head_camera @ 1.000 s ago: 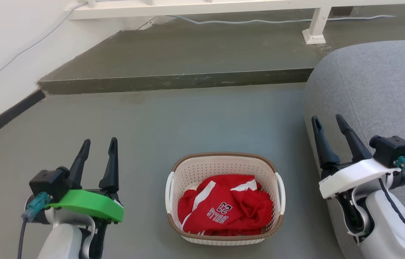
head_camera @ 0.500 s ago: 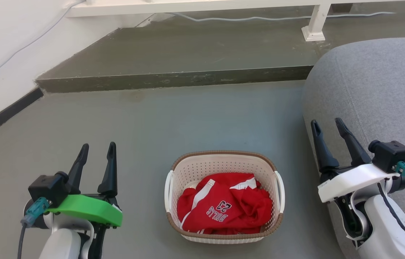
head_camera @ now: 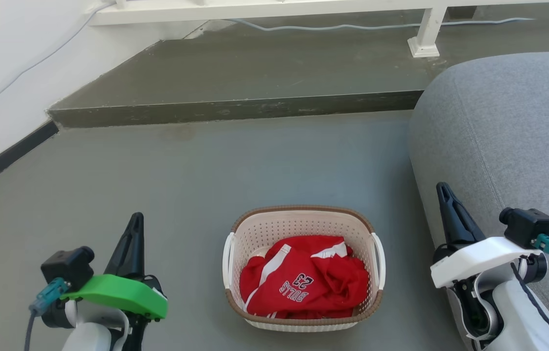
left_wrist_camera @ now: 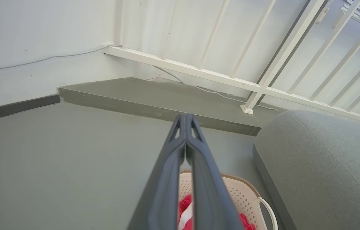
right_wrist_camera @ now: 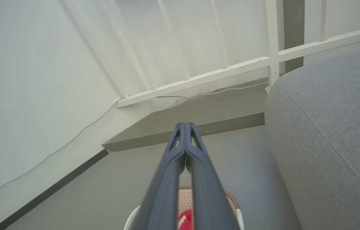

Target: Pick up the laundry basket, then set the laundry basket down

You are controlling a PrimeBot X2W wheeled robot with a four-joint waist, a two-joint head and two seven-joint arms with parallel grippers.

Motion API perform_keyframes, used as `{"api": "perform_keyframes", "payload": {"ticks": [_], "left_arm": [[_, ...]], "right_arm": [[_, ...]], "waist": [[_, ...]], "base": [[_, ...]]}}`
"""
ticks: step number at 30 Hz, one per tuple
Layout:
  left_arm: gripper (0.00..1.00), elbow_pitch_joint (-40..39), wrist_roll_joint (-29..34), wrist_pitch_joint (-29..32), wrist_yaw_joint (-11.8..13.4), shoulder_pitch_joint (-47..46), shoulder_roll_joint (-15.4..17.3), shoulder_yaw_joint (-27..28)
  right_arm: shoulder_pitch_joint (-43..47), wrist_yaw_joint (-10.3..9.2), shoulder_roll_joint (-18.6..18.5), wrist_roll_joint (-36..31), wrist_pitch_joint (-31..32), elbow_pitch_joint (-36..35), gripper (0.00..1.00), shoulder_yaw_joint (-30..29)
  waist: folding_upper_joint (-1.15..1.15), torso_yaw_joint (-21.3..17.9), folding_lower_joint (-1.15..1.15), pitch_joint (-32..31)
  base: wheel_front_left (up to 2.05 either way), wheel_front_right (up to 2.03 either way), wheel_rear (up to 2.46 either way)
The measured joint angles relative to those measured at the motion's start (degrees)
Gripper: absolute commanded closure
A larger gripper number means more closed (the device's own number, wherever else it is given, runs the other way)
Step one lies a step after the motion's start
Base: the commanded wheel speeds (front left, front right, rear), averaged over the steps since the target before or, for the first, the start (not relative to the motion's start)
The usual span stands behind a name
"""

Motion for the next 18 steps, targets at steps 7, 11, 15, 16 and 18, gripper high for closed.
{"api": "perform_keyframes", "payload": {"ticks": [7, 11, 15, 16, 18], "left_arm": [[1.00, 0.1, -6.1, 1.5, 0.0, 0.0, -0.1, 1.2], [1.00, 0.0, -7.9, 2.1, 0.0, 0.0, -0.1, 1.5], [1.00, 0.1, -10.2, 3.0, 0.0, 0.0, -0.2, 2.2], [1.00, 0.1, -10.7, 3.1, 0.0, 0.0, -0.2, 2.4], [1.00, 0.1, -12.9, 4.0, 0.0, 0.0, -0.2, 3.1]], "right_arm": [[0.0, 0.20, 0.3, 6.0, 1.5, 0.0, 1.00, -1.5], [0.0, 0.52, 0.4, 8.1, 2.2, 0.0, 1.00, -2.0], [0.0, 0.53, 0.5, 10.6, 3.0, 0.0, 1.00, -3.0], [0.0, 0.54, 0.6, 11.2, 3.1, 0.0, 1.00, -3.2], [0.0, 0.62, 0.7, 13.0, 3.9, 0.0, 1.00, -3.8]], "waist": [[0.00, -0.1, 0.00, -0.3], [0.00, -0.1, 0.00, -0.4], [0.00, -0.1, 0.00, -0.5], [0.00, -0.1, 0.00, -0.6], [0.00, -0.1, 0.00, -0.7]], "base": [[0.00, 0.00, 0.00], [0.00, 0.00, 0.00], [0.00, 0.00, 0.00], [0.00, 0.00, 0.00], [0.00, 0.00, 0.00]]}}
